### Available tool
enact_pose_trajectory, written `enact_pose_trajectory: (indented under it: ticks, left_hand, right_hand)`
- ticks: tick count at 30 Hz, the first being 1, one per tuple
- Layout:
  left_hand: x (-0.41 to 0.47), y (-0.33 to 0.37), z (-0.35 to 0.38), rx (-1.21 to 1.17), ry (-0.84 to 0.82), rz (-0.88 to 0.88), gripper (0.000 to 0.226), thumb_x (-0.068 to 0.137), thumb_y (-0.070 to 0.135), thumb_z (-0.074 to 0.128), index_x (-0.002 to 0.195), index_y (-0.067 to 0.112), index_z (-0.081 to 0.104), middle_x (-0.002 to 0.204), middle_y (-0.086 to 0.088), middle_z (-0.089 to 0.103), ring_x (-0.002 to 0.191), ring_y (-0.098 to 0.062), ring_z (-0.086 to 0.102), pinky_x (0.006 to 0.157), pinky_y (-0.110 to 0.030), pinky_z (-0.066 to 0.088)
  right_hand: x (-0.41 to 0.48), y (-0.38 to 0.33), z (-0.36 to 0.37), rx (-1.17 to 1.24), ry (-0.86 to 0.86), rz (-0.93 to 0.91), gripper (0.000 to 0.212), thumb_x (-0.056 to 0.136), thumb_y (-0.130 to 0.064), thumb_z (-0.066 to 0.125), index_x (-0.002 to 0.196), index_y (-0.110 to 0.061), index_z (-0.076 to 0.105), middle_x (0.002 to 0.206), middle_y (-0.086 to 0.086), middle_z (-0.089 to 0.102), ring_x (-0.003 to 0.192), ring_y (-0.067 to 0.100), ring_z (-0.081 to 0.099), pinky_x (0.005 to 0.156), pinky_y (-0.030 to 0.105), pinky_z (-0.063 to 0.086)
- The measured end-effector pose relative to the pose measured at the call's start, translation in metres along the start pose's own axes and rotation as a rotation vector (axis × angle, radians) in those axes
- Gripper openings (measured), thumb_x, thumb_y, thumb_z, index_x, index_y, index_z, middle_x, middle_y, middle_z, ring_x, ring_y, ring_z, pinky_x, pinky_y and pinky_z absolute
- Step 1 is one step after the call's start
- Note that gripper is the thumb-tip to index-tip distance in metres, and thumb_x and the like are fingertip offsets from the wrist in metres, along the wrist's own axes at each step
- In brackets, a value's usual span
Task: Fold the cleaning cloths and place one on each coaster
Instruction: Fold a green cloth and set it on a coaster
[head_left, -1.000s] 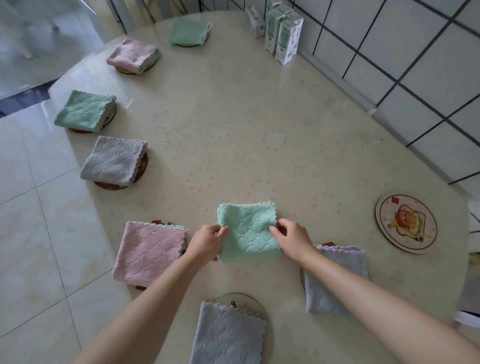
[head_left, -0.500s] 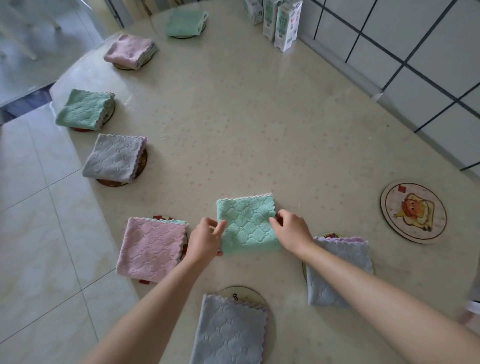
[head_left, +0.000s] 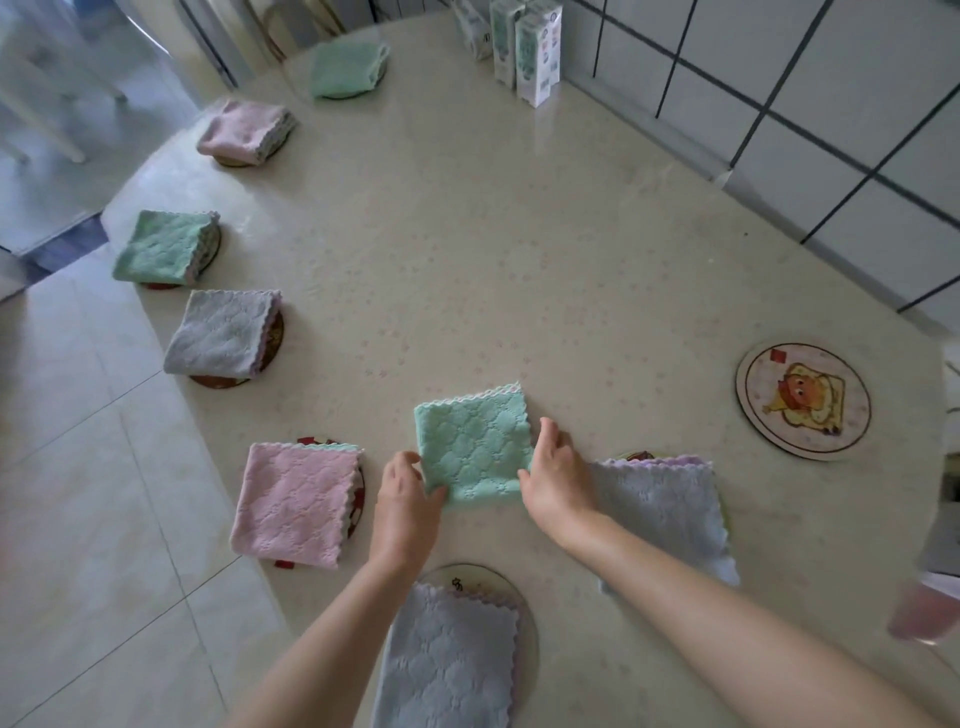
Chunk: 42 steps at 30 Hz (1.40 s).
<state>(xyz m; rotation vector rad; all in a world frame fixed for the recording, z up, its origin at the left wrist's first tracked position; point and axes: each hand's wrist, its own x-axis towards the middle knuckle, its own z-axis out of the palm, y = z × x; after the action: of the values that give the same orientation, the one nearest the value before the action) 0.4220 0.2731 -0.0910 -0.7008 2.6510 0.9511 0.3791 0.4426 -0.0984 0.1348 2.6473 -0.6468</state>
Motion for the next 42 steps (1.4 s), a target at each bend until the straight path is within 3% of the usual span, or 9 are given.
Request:
enact_pose_trajectory:
  ticks: [3, 6, 10, 14, 18, 21, 24, 30, 42]
  left_hand:
    - [0.002, 0.009, 0.003, 0.009, 0.009, -0.065, 0.036, 0.084, 0.011, 0.064, 0.116, 0.008, 0.048, 0.114, -0.008, 0.051, 0.093, -0.02, 0.048, 0.082, -0.029, 0.041]
    - [0.007, 0.013, 0.006, -0.084, -0.005, -0.175, 0.029, 0.079, 0.009, 0.067, 0.101, 0.011, 0.049, 0.11, -0.008, 0.051, 0.09, -0.018, 0.049, 0.078, -0.028, 0.042]
    - [0.014, 0.019, -0.001, -0.281, -0.078, -0.373, 0.038, 0.078, 0.037, 0.072, 0.096, 0.007, 0.056, 0.086, -0.005, 0.059, 0.074, -0.018, 0.055, 0.063, -0.031, 0.047]
    - [0.013, 0.023, -0.005, -0.529, -0.195, -0.47, 0.028, 0.081, 0.027, 0.072, 0.088, 0.002, 0.063, 0.062, -0.002, 0.048, 0.05, -0.014, 0.037, 0.045, -0.024, 0.027]
    - [0.004, 0.018, -0.01, -0.705, -0.341, -0.511, 0.029, 0.082, 0.021, 0.071, 0.102, 0.003, 0.061, 0.082, -0.01, 0.059, 0.062, -0.016, 0.047, 0.048, -0.024, 0.034]
    - [-0.007, 0.013, -0.016, -0.847, -0.449, -0.488, 0.023, 0.085, 0.013, 0.065, 0.107, 0.007, 0.06, 0.093, -0.01, 0.063, 0.075, -0.018, 0.057, 0.058, -0.027, 0.044]
    - [-0.013, 0.013, -0.019, -0.928, -0.494, -0.427, 0.025, 0.086, 0.006, 0.063, 0.111, 0.006, 0.06, 0.101, -0.012, 0.066, 0.083, -0.022, 0.062, 0.064, -0.031, 0.049]
    - [-0.008, 0.044, -0.026, -1.145, -0.603, -0.438, 0.036, 0.087, 0.022, 0.065, 0.114, 0.0, 0.061, 0.107, -0.02, 0.069, 0.089, -0.031, 0.07, 0.067, -0.037, 0.059]
    - [-0.013, 0.228, 0.06, -0.936, -0.565, -0.145, 0.03, 0.087, 0.0, 0.06, 0.117, 0.002, 0.056, 0.103, -0.017, 0.065, 0.089, -0.032, 0.065, 0.079, -0.044, 0.056]
  right_hand:
    - [-0.004, -0.003, 0.002, 0.036, 0.012, 0.066, 0.042, 0.085, 0.0, 0.05, 0.122, -0.009, 0.03, 0.118, 0.016, 0.047, 0.098, 0.036, 0.054, 0.079, 0.041, 0.048]
    - [-0.001, -0.007, -0.002, 0.125, -0.035, 0.161, 0.043, 0.086, -0.011, 0.056, 0.123, -0.005, 0.034, 0.125, 0.018, 0.044, 0.109, 0.037, 0.052, 0.088, 0.04, 0.043]
    - [0.004, -0.01, -0.014, 0.37, -0.109, 0.357, 0.058, 0.082, -0.03, 0.065, 0.125, -0.007, 0.035, 0.126, 0.014, 0.05, 0.115, 0.033, 0.051, 0.092, 0.037, 0.044]
    - [-0.004, -0.011, -0.019, 0.621, -0.153, 0.519, 0.062, 0.076, -0.036, 0.069, 0.121, 0.0, 0.046, 0.101, 0.012, 0.053, 0.086, 0.026, 0.056, 0.061, 0.026, 0.04]
    - [-0.024, -0.007, -0.022, 0.75, -0.111, 0.562, 0.031, 0.076, -0.024, 0.069, 0.096, -0.003, 0.056, 0.076, 0.009, 0.054, 0.058, 0.019, 0.049, 0.045, 0.02, 0.032]
    - [-0.041, -0.003, -0.023, 0.981, -0.103, 0.577, 0.017, 0.079, -0.007, 0.066, 0.077, -0.012, 0.05, 0.077, 0.007, 0.058, 0.066, 0.019, 0.057, 0.056, 0.028, 0.048]
    - [-0.055, -0.001, -0.024, 1.119, -0.079, 0.52, 0.016, 0.08, -0.001, 0.065, 0.084, -0.013, 0.053, 0.094, 0.011, 0.062, 0.088, 0.027, 0.062, 0.075, 0.04, 0.054]
    - [-0.077, 0.011, -0.061, 1.067, 0.046, 0.352, 0.033, 0.081, -0.006, 0.066, 0.108, -0.018, 0.052, 0.091, -0.006, 0.048, 0.08, 0.011, 0.051, 0.055, 0.023, 0.045]
    - [-0.049, 0.161, -0.178, 1.067, 0.17, 0.34, 0.044, 0.075, -0.006, 0.07, 0.111, -0.023, 0.052, 0.103, 0.001, 0.061, 0.086, 0.014, 0.057, 0.064, 0.025, 0.043]
